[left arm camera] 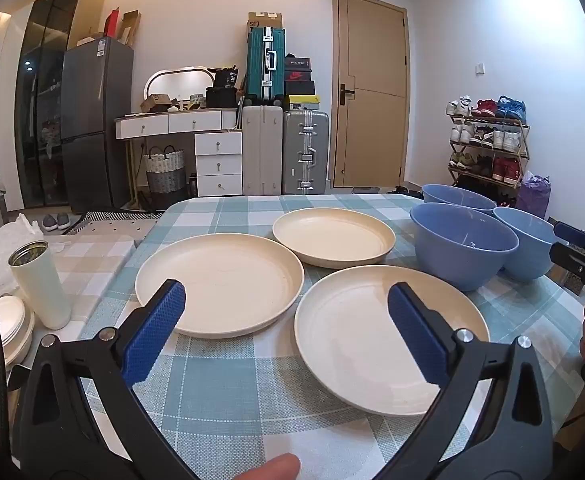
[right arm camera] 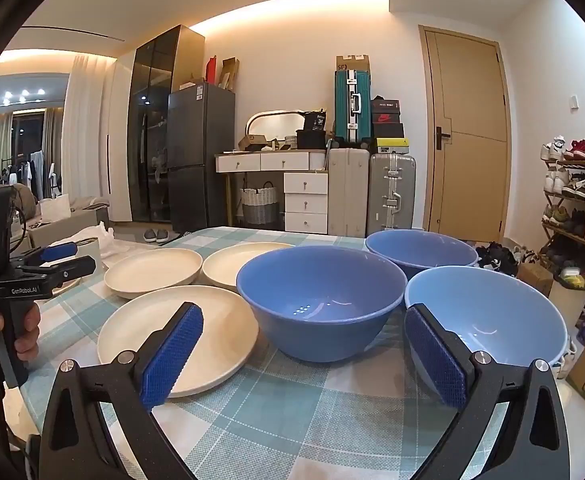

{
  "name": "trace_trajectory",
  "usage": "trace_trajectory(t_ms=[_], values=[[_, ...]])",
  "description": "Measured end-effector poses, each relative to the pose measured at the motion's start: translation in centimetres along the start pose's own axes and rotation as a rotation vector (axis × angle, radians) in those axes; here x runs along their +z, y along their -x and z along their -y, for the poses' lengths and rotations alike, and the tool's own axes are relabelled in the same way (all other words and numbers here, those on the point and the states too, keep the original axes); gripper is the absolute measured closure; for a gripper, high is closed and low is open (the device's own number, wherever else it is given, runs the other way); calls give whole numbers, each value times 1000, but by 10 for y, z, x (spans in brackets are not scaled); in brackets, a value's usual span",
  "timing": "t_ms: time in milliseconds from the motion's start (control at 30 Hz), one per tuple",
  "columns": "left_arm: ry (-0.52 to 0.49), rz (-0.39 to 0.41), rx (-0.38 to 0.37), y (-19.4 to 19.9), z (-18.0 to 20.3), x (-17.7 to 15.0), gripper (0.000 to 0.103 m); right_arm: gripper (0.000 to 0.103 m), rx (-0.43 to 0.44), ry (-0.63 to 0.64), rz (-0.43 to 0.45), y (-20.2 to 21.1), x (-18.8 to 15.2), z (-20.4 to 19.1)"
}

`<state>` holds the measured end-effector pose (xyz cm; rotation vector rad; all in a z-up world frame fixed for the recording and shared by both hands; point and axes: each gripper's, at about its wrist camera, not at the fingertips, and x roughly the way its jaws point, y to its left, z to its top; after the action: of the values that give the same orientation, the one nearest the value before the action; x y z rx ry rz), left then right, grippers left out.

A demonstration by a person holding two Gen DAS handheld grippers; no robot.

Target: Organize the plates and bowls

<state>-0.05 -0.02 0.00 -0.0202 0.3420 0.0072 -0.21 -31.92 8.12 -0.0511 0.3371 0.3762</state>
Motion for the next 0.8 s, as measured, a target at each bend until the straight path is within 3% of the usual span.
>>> trace_trajectory(t_ms=[800], values=[[14, -16, -2, 0, -1, 0, 2, 0, 2, -5, -1, 0, 0, 0]])
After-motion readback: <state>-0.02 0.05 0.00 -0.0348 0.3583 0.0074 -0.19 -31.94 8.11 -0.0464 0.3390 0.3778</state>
